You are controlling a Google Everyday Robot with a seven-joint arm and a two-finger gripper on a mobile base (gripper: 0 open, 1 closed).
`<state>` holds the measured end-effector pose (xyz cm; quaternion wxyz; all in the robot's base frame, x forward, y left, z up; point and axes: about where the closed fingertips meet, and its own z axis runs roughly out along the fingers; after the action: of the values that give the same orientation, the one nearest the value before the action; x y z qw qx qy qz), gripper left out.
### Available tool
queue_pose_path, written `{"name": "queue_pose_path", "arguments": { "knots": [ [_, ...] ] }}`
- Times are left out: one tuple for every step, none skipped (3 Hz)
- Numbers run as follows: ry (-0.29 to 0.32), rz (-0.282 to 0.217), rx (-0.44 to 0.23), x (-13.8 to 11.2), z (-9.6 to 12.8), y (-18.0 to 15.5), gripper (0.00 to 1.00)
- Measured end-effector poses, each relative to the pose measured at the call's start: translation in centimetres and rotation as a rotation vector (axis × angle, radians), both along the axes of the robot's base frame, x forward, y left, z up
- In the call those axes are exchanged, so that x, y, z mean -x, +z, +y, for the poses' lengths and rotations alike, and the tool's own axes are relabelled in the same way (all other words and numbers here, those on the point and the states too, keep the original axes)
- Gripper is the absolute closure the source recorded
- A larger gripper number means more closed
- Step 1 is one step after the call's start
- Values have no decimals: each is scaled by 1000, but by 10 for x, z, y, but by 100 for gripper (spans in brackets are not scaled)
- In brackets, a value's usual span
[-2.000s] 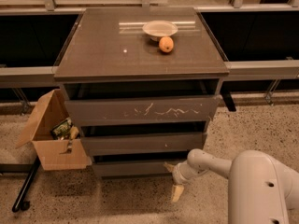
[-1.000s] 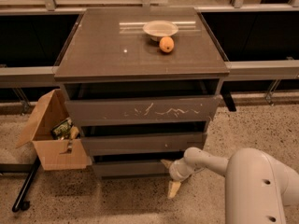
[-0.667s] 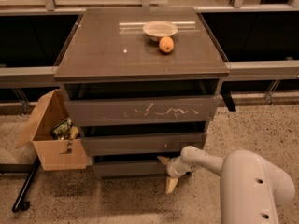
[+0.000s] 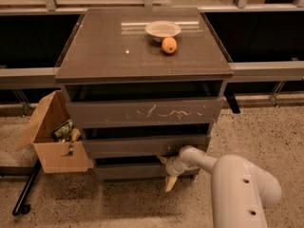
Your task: Open bottom drawer
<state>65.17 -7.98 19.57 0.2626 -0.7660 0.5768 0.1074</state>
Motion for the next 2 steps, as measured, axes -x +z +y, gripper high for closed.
{"name": "queue_pose_path", "arguments": {
  "knots": [
    [-15, 27, 6, -6, 0, -20, 2],
    [-23, 53, 4, -4, 0, -34, 18]
  ]
}}
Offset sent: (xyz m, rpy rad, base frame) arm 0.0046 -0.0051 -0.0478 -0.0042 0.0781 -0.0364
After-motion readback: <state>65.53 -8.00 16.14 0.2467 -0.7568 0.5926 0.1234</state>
